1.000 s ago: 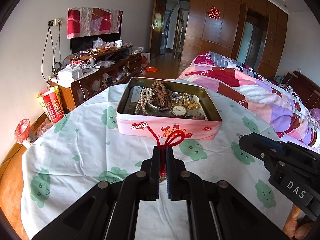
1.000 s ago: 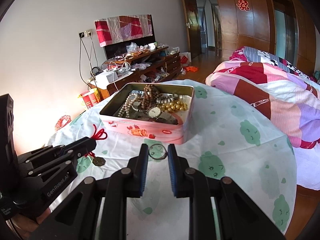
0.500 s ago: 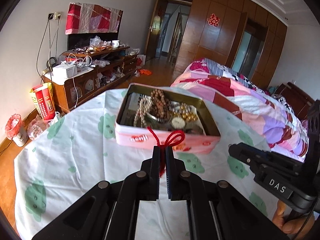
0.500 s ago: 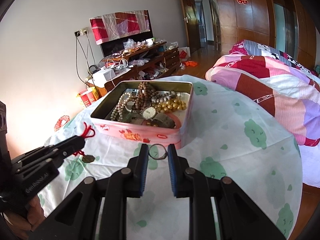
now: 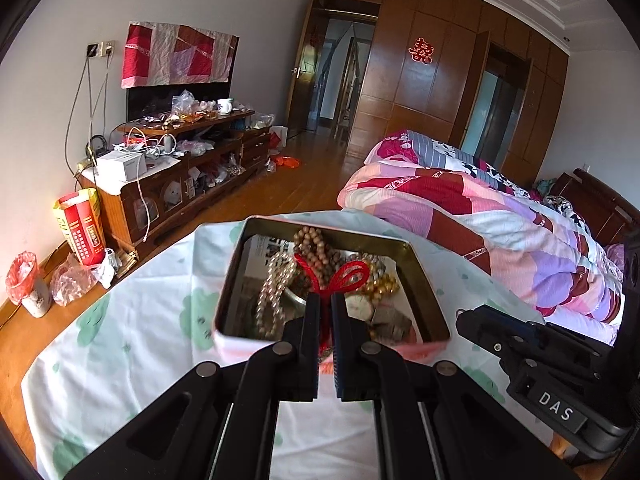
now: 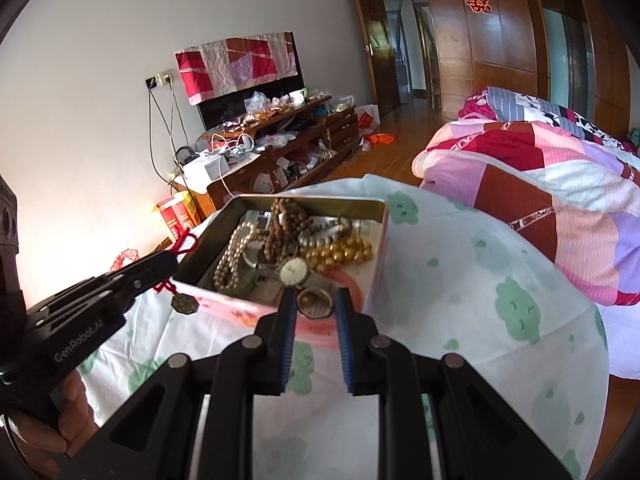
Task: Organize jewelry
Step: 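Lower the ring and charm into the tin and open both tools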
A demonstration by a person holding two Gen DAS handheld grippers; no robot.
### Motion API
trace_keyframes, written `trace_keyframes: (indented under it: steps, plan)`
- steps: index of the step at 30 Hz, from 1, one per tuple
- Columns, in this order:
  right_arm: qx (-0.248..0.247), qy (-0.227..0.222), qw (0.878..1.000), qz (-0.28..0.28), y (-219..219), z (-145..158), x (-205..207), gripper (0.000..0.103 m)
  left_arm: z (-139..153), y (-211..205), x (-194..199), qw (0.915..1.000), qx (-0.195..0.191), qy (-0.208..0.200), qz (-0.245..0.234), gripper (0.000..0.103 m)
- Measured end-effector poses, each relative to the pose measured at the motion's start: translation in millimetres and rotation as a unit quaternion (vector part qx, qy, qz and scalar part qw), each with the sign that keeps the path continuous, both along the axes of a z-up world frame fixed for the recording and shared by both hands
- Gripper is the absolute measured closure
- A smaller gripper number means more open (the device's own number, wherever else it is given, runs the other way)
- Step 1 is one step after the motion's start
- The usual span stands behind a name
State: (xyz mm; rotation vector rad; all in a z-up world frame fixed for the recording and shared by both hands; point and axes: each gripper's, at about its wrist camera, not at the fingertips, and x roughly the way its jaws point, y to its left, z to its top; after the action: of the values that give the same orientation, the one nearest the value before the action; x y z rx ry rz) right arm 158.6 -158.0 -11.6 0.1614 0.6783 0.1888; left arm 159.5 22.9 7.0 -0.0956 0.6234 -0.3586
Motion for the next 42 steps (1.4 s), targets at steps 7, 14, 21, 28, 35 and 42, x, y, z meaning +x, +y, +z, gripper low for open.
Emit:
trace_keyframes:
  steps: [7, 14, 21, 28, 35, 42]
  plan:
    - [-0.002, -0.008, 1.0, -0.008, 0.5, 1.7, 22.0, 0.081, -4.4, -14.0, 28.9, 1.0, 0.006, 0.0, -0.004, 0.099]
    - [-0.021, -0.004, 1.0, -0.022, 3.9, -8.6, 50.5, 0.081, -21.6, -18.4, 48.6, 0.9998, 0.007, 0.018, 0.005, 0.099]
    - [-0.03, 0.01, 0.999, -0.029, 5.2, -23.2, 65.1, 0.081, -27.4, -23.7, 55.1, 0.9994, 0.022, 0.023, 0.012, 0.099]
    - [-0.037, 0.014, 0.999, -0.035, 7.9, -27.5, 68.8, 0.081, -32.3, -33.9, 60.5, 0.9974, 0.063, 0.022, 0.028, 0.099]
    - [-0.047, 0.019, 0.998, -0.044, 8.3, -33.3, 73.3, 0.081, -42.3, -38.9, 64.5, 0.9945, 0.092, 0.032, 0.04, 0.099]
    - [-0.074, 0.014, 0.996, -0.04, 15.8, -35.5, 78.4, 0.081, -46.0, -37.6, 67.4, 0.9927, 0.103, 0.035, 0.052, 0.099]
